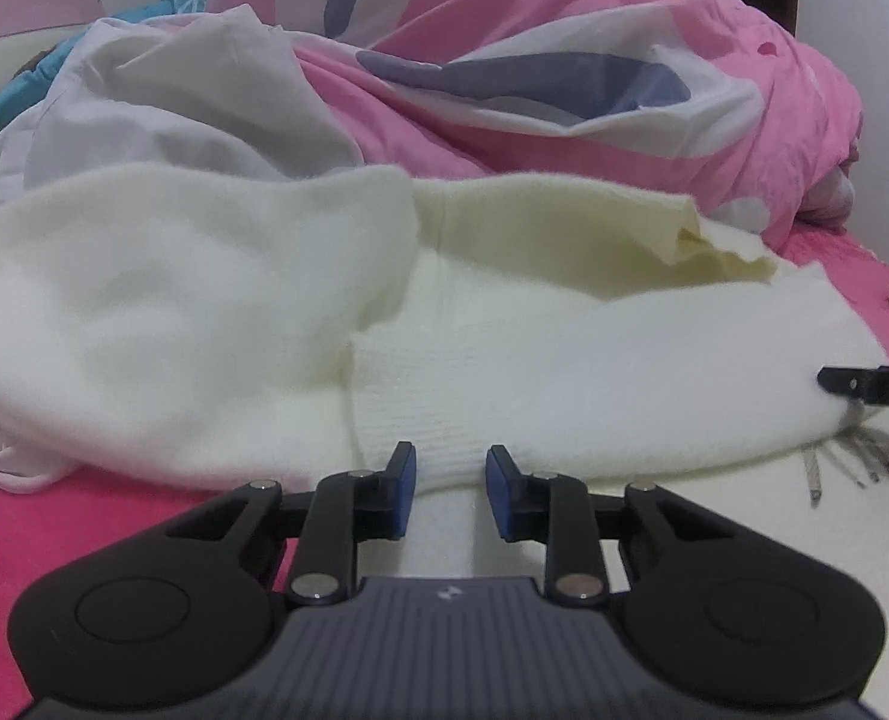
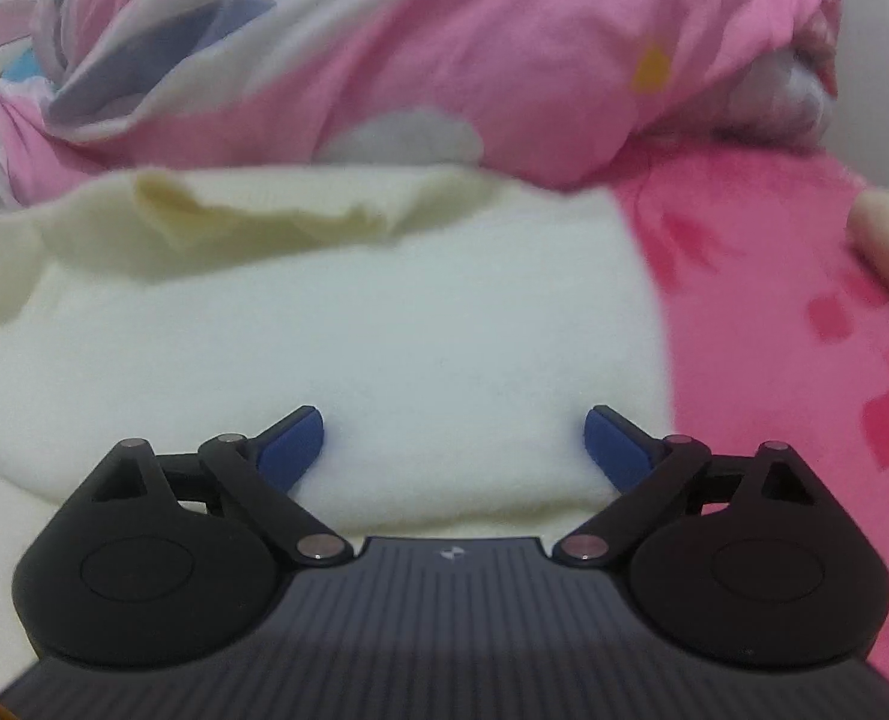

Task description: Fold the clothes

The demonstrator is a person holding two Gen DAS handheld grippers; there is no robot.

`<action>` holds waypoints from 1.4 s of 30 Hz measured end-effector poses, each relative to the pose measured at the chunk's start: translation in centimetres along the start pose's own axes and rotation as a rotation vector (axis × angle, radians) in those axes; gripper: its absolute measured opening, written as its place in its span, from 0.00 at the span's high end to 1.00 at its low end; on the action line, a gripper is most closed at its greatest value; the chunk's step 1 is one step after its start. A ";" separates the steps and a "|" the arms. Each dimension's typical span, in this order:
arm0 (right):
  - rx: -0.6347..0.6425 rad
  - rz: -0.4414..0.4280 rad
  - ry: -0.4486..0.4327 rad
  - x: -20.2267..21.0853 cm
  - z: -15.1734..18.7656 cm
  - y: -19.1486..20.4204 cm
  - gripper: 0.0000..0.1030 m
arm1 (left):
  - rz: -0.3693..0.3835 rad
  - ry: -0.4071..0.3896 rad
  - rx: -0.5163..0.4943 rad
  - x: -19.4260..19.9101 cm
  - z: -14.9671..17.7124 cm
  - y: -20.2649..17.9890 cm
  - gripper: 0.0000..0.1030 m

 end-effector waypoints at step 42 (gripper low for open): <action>0.096 -0.179 0.026 -2.2 0.4 11.7 0.20 | -0.057 0.128 -0.025 -1.0 -0.3 -0.8 0.65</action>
Point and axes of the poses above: each gripper's, at about its wrist camera, not at the fingertips, and x roughly against the way its jaws point, y to its left, z to its underside, the point moved 7 cm from there along -x, roughly the way its jaws point, and after that the axes turned 15 degrees about -y, right-handed, at the moved point
